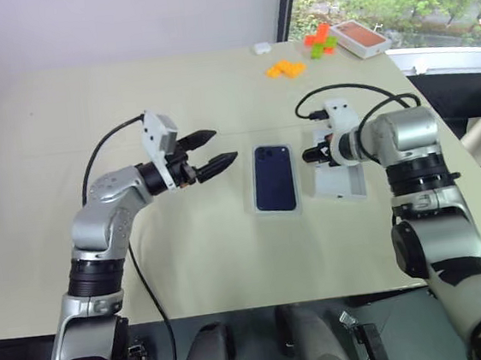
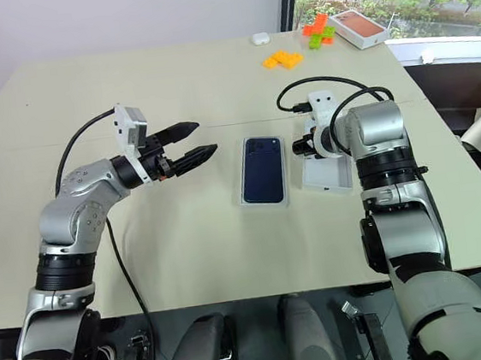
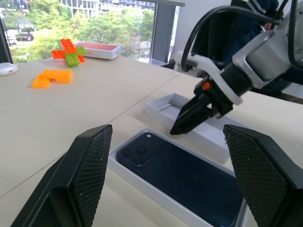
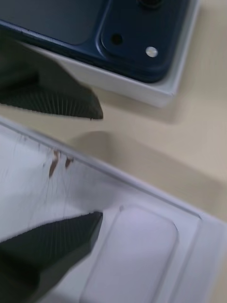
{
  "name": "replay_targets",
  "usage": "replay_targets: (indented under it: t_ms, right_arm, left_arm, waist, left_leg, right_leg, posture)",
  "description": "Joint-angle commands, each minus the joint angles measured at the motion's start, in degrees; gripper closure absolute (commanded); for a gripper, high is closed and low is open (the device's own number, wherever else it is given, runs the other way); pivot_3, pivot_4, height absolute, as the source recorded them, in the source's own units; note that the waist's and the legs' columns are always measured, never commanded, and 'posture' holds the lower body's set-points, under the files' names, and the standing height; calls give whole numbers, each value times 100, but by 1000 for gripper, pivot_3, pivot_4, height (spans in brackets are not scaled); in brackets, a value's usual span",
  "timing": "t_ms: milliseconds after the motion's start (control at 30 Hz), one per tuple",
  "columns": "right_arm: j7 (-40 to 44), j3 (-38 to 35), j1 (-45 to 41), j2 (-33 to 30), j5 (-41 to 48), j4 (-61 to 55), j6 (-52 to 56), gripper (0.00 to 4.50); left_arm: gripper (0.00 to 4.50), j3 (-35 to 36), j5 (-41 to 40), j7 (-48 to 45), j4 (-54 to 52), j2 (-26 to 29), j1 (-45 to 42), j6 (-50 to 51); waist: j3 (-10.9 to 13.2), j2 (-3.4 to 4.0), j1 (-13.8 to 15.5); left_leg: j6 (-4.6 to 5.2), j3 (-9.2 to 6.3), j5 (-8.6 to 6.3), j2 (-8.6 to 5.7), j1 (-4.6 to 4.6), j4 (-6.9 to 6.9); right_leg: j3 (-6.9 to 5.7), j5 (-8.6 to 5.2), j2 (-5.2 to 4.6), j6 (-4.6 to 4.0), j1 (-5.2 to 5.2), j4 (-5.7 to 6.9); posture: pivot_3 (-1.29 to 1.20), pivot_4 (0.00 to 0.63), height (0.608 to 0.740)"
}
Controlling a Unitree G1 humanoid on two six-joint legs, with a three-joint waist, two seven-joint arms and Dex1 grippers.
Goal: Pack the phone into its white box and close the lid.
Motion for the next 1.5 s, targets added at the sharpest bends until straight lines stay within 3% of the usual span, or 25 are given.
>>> replay_targets:
  t_ms: [33, 133, 467, 667, 767, 1000, 1200, 1500]
  right_arm:
    - [-1, 86, -55, -77, -114, -112, -102, 2981]
    - [-68, 73, 1, -98, -154, -246, -9, 4466]
    - [14, -297, 541, -396, 108, -1917, 1486, 4466]
    - [-370, -544, 1531, -635, 608, -3342, 1740, 4466]
    - [-771, -625, 1739, -526, 899, -3599, 1740, 3591]
    - [-1607, -867, 1584, -357, 1474, -3397, 1740, 12]
    - [-1585, -510, 1303, -960, 2051, -3124, 1740, 12]
    - [-1649, 309, 1496, -2099, 3629, -3123, 1740, 12]
  left_arm:
    - [526, 164, -133, 80, -204, 14, -99, 15]
    - [526, 189, -156, 95, -160, 43, -145, 43]
    - [526, 185, -219, 140, -169, 31, -158, 115]
    - [526, 226, -327, 234, -174, -46, -165, 176]
    - [526, 183, -305, 246, -160, -84, -183, 162]
    - [526, 198, -307, 257, -152, -143, -207, 204]
    - [526, 181, -326, 280, -243, -190, -134, 230]
    - [526, 155, -343, 336, -293, -259, -106, 229]
  waist:
    - [0, 0, -2]
    - [0, 0, 0]
    - [0, 1, 17]
    - [0, 0, 29]
    - [0, 1, -14]
    - [0, 1, -6]
    - [1, 1, 4]
    - [1, 1, 17]
  left_leg:
    - [0, 0, 0, -1, 0, 0]
    - [0, 1, 0, -2, 0, 0]
    - [0, -3, 0, -2, -3, -1]
    - [0, -9, 0, -1, -3, -1]
    - [0, 3, 0, -2, 2, 0]
    - [0, 0, 0, 7, 6, 2]
    - [1, 4, 0, 6, 3, 2]
    - [13, 5, -7, 1, -3, 1]
  right_leg:
    - [0, 0, -1, 0, 0, 0]
    - [1, 0, -2, 0, 0, -1]
    - [-2, -1, -2, 0, 0, -2]
    - [-5, -3, 0, 3, 2, -3]
    - [3, -3, -1, 3, 2, -3]
    - [4, -3, 18, 4, 3, 0]
    - [6, -3, 11, 4, 2, -4]
    - [6, -5, 5, 6, 3, -15]
  posture:
    - [0, 150, 740]
    - [0, 150, 740]
    - [0, 150, 740]
    - [0, 150, 740]
    - [0, 150, 740]
    - [0, 150, 740]
    - [0, 150, 740]
    - [0, 150, 740]
